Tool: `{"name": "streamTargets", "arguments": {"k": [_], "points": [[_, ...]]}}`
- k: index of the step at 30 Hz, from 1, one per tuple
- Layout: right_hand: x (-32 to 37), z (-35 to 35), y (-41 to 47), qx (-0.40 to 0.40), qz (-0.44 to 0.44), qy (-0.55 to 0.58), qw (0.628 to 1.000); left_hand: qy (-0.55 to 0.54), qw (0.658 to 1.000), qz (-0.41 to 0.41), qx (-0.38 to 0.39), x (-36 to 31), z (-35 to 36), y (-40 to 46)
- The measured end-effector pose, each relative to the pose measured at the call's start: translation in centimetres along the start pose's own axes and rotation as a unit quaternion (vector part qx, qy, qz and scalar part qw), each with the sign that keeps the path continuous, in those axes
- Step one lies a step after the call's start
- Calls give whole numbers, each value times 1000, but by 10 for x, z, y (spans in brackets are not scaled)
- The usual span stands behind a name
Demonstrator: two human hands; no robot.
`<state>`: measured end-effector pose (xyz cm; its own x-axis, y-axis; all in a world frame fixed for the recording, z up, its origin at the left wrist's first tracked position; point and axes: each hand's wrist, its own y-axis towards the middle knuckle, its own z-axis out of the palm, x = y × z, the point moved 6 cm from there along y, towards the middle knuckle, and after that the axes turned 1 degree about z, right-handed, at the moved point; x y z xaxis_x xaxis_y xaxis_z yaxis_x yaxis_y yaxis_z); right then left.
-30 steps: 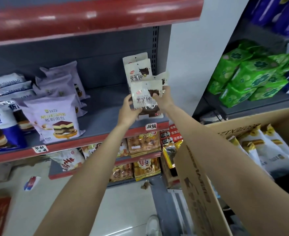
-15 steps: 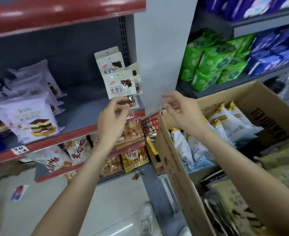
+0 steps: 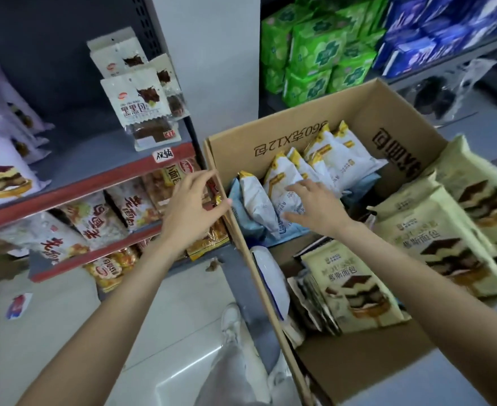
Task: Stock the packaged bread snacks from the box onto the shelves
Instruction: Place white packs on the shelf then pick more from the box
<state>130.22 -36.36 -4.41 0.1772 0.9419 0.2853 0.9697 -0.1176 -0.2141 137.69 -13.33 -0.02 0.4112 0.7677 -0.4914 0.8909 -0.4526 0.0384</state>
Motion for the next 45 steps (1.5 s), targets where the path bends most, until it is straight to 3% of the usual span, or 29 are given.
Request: {"name": "streamTargets", "arguments": {"k": [3, 9, 13, 17, 24, 27, 29, 30, 32, 35, 37, 45], "points": [[28, 27, 40, 10, -17, -57, 998, -8, 999, -33, 6, 5, 7, -1], [43, 74, 80, 122, 9, -90, 988, -43, 997, -59, 18, 7, 10, -2], [25, 57, 88, 63, 8, -95, 993, -50, 997, -48, 21, 8, 9, 0], [9, 55, 85, 32, 17, -244, 969, -68, 996, -53, 22, 10, 11, 0], [-18, 54, 88, 22, 54, -171, 984, -74, 995, -52, 34, 9, 14, 0], [-25, 49, 88, -11, 62, -71, 995, 11, 999, 17, -47, -10, -4, -1], [-35, 47, 85, -23, 65, 4, 998, 57, 984, 144, -90, -42, -11, 13], [-41, 47, 81, -23, 67, 37, 997, 68, 975, 202, -69, -59, -4, 25], [-51, 47, 74, -26, 58, 98, 993, 127, 951, 278, 43, -88, 29, 59], [-62, 44, 68, -43, 45, 115, 991, 300, 881, 306, 201, -106, 91, 103], [-70, 42, 66, -51, 63, 106, 991, 376, 841, 297, 252, -101, 123, 121], [-78, 39, 69, -71, 115, 114, 984, 508, 752, 296, 298, -71, 169, 136]]}}
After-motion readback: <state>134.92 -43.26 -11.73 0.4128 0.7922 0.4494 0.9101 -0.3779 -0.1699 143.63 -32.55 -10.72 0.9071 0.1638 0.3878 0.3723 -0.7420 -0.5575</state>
